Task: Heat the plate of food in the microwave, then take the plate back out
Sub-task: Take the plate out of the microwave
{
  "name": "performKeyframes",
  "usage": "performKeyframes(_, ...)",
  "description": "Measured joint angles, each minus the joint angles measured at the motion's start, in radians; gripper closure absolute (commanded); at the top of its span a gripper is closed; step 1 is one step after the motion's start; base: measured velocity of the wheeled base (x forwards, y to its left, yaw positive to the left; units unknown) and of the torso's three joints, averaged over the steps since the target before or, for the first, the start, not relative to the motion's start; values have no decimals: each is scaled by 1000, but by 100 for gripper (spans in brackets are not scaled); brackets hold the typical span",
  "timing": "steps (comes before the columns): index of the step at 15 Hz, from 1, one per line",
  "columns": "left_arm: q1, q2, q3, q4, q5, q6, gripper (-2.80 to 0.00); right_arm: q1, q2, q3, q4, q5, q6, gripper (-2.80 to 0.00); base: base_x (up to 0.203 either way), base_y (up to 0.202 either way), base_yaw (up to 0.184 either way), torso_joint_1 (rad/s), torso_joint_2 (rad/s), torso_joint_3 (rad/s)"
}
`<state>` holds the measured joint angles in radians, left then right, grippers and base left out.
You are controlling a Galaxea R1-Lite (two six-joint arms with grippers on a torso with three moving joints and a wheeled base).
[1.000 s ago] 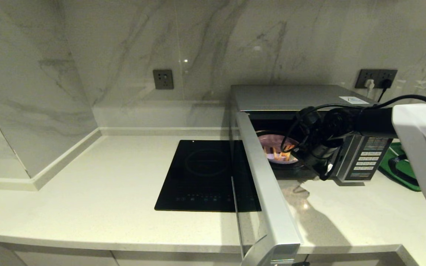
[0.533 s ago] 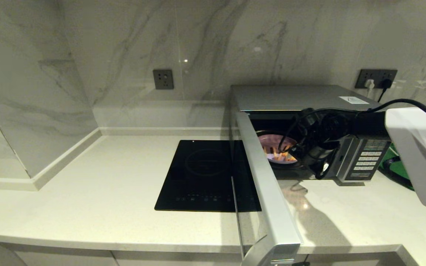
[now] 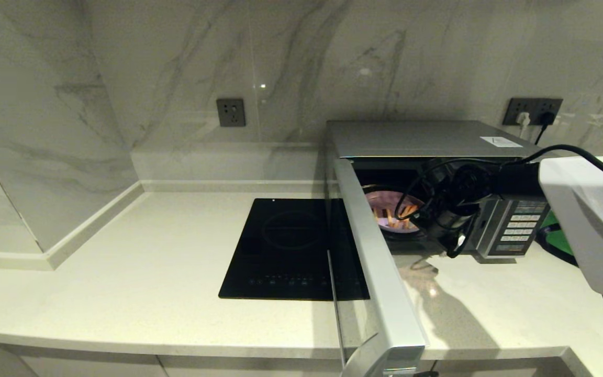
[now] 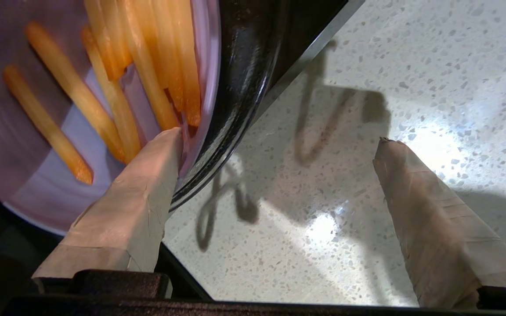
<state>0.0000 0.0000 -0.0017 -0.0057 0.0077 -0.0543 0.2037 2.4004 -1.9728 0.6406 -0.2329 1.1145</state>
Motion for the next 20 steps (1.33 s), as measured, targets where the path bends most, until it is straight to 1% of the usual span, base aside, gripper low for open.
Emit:
performKeyframes(8, 0, 0, 0, 0, 0, 0, 0, -2, -6, 7, 1, -28, 1, -280, 0, 0, 0, 0, 0, 0)
performKeyframes(20, 0, 0, 0, 0, 0, 0, 0, -2, 4, 3, 0, -29, 13, -280, 0, 0, 0, 0, 0, 0)
